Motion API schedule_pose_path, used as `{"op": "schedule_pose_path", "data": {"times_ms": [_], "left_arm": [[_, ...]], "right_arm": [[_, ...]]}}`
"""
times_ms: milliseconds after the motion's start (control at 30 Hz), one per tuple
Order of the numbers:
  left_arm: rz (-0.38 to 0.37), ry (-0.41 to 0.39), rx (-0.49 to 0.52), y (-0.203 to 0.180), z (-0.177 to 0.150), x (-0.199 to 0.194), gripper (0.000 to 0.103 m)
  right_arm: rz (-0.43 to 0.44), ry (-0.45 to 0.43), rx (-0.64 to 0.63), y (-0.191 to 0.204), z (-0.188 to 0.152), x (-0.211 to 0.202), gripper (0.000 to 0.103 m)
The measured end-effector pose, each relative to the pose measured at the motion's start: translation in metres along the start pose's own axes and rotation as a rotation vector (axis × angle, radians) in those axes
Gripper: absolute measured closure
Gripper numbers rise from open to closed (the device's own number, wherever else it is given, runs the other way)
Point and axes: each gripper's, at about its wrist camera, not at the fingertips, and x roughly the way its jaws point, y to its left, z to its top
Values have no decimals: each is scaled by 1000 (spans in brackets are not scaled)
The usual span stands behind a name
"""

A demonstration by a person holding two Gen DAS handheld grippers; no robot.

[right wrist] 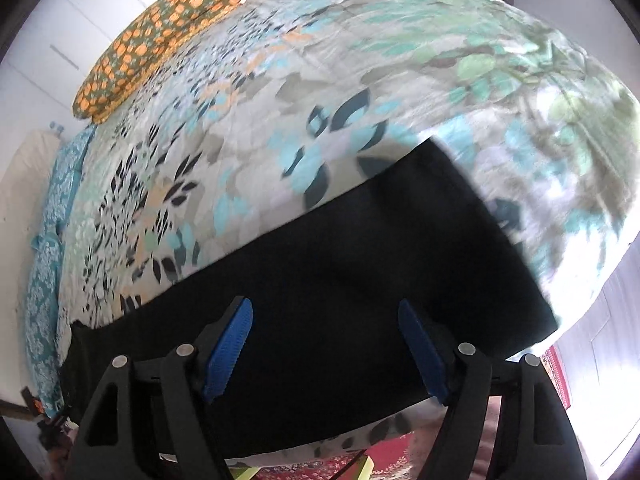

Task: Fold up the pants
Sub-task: 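Open both tools and release the folded trousers onto the bed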

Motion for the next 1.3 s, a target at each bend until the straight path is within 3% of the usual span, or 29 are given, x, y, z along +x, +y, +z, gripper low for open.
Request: {"op": "schedule_pose_path", "data": {"times_ms": [100,133,167,300,467,567,700,1000,1067,1133,1300], "left_arm": [[34,28,-21,10,-9,16,18],[31,19,-25,11,-9,14,18],[31,21,-23,11,-9,12,18],[-12,-31,-44,13,-16,-6,18],[-30,-46,-94,9,-9,-9,18],[-25,-62,-91,7,-8,-11,18],[-14,-74,-78,6,-10,-12,18],[-3,-71,-104,12,-10,-8,18],[-4,-71,-107,12,-10,-8,18],[-3,-71,-102,11,-10,-8,18],[-1,-78,-93,9,-10,-8,18]], "right_arm": [[-15,87,86,-42,16,11,30],[16,88,120,-53,20,9,43],[47,62,140,-60,24,2,46],[-24,-53,-37,-55,41,-28,40],[39,44,-159,-58,49,-14,39],[58,101,-179,-67,50,0,39],[12,177,-207,-74,53,24,39],[109,269,-265,-66,46,30,41],[89,274,-269,-67,44,31,45],[64,281,-243,-71,46,32,58],[83,310,-223,-72,47,31,73]]}}
